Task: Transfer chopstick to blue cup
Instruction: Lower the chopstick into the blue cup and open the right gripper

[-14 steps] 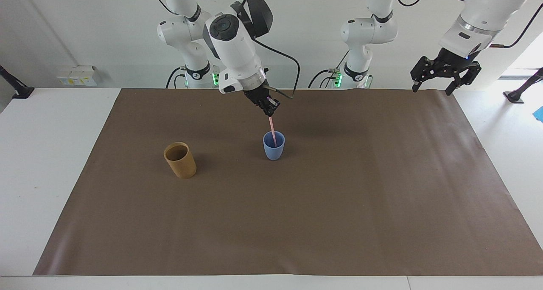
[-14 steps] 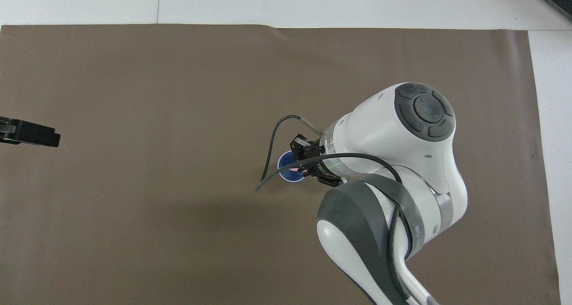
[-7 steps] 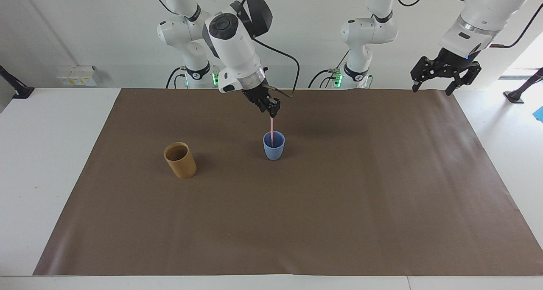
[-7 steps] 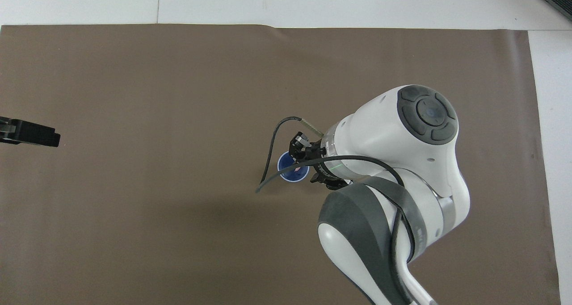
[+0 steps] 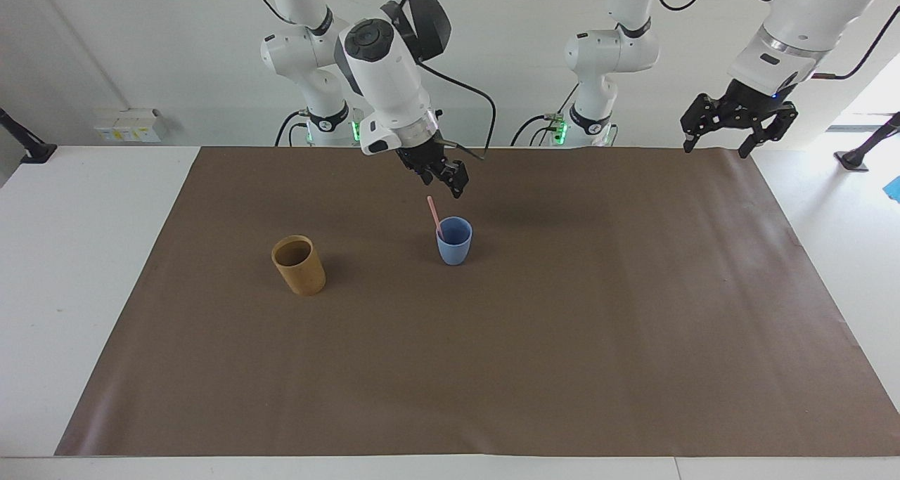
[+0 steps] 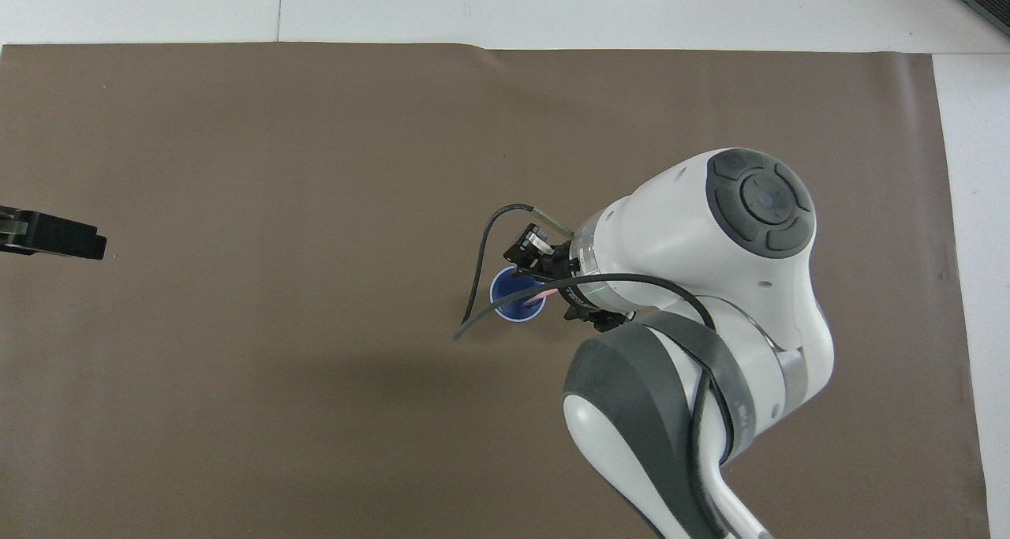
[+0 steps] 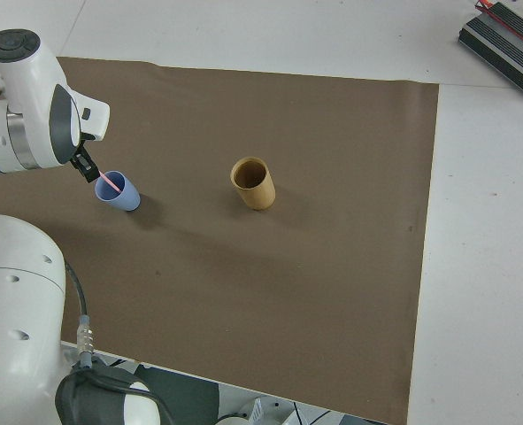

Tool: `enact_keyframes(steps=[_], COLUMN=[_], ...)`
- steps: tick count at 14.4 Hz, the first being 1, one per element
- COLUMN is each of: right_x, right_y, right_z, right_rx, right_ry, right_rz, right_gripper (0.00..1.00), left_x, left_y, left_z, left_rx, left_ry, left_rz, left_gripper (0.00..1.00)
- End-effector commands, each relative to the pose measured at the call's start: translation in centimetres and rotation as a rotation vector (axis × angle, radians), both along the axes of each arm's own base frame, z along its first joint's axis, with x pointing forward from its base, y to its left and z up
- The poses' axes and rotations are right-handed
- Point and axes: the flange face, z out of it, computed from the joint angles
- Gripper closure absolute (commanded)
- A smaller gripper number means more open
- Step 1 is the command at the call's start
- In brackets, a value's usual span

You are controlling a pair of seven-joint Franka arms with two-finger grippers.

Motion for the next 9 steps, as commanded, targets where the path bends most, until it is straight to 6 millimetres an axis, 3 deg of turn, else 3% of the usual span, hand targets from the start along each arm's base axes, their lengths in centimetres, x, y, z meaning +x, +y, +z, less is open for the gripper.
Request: enact_keyframes(steps=[1, 6, 9], right_x=[0.6, 2.4, 1.6], right_y=[-1.4, -8.5, -13.5], right_z=[0.4, 2.3, 4.8], right_rx=[-0.037, -0.128, -0.184], right_ry=[-0.059, -0.148, -0.151], right_rz=[0.083, 0.248, 0.377], right_gripper=[0.00, 0.00, 0.00], left_x=[-0.7, -0.7, -0.7], left_y=[0.3, 0.3, 0.3], left_z=[0.5, 0.5, 0.5], left_rx=[-0.010, -0.010, -0.010], left_ry=[0.006, 0.006, 0.006], left_rz=[0.002, 0.002, 0.002], left_gripper=[0.00, 0.00, 0.00])
